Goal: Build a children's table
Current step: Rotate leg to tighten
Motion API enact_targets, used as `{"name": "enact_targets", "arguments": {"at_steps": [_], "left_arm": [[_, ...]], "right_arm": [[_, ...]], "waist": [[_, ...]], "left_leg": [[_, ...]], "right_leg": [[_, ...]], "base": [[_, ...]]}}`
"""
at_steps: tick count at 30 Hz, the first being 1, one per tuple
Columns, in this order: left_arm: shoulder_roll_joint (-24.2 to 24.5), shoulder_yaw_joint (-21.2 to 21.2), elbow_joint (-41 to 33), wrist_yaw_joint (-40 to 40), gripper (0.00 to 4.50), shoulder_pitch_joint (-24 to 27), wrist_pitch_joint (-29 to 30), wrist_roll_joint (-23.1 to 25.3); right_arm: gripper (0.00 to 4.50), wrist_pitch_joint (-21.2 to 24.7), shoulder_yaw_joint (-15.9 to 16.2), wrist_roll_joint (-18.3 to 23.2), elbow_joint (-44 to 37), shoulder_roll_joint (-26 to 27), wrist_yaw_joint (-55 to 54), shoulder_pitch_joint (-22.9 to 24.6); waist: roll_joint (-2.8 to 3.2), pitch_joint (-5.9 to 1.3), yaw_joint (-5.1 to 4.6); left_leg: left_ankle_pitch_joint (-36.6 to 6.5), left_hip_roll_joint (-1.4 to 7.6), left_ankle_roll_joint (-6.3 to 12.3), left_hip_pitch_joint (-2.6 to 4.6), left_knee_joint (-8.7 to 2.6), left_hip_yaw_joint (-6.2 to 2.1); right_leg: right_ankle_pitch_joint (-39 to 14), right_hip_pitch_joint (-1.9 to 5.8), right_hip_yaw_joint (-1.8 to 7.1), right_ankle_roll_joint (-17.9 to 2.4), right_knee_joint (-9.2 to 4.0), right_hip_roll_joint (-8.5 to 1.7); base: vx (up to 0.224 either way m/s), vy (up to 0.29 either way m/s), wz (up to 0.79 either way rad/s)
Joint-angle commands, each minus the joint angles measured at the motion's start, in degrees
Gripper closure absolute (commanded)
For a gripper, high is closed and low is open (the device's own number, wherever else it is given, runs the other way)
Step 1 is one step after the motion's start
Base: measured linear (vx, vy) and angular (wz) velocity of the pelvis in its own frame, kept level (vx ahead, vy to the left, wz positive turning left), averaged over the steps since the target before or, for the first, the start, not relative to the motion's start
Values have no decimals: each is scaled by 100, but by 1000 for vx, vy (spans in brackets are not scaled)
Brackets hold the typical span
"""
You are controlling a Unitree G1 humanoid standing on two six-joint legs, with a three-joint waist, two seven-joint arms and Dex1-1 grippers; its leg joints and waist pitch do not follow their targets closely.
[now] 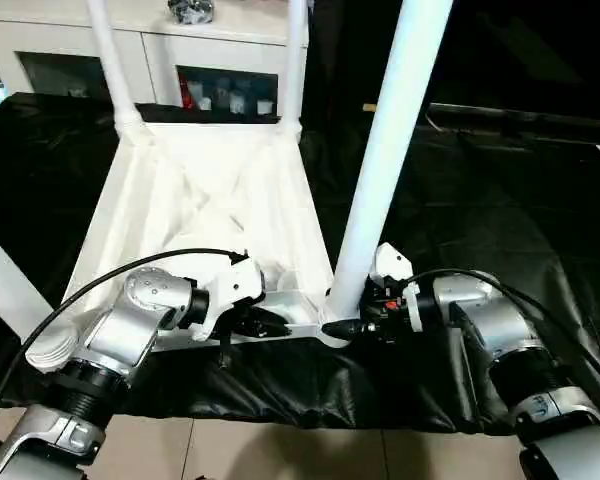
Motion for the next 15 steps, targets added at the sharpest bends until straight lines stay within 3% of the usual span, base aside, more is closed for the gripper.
{"name": "enact_targets", "arguments": {"at_steps": [1,4,9,11,12,13,15], "left_arm": [[-51,-220,-127,-188,450,13,26,-46],[-69,-195,-21,-110,450,-31,-50,-8],[-433,-19,244,801,450,-163,-61,214],[-647,63,343,1335,450,-271,42,326],[-750,91,375,1586,450,-321,130,384],[-932,104,380,1977,450,-389,320,497],[-993,97,369,2094,450,-405,385,542]], "right_arm": [[165,86,211,116,-230,12,284,96],[168,98,227,108,-257,32,304,138],[177,-61,61,-7,-64,404,-604,233],[178,-63,-187,-79,265,743,-1581,101],[178,-42,-323,-102,445,919,-2089,21],[178,31,-567,-54,730,1231,-2900,-120],[178,59,-647,-9,814,1334,-3123,-164]], "waist": [[23,-361,-1],[23,-361,-7],[40,-328,-26],[44,-292,-81],[44,-292,-112],[18,-293,-148],[14,-302,-228]], "left_leg": [[-1155,116,256,10,-377,32],[-1185,111,238,12,-373,33],[-1481,113,147,50,-391,20],[-1736,92,34,61,-401,5],[-1903,72,-37,81,-388,-24],[-1945,52,-92,73,-387,-51],[-1934,35,-96,14,-386,-87]], "right_leg": [[-1739,322,252,-1031,-367,-379],[-1819,318,252,-1012,-381,-387],[-2180,278,251,-960,-431,-381],[-2679,245,231,-819,-489,-379],[-3177,239,201,-641,-538,-409],[-3512,245,167,-463,-580,-414],[-3724,281,125,-304,-610,-429]], "base": [[0,0,0],[0,0,0],[0,0,0],[0,0,0],[-58,0,-6],[-58,0,-6],[-29,3,-6]]}}
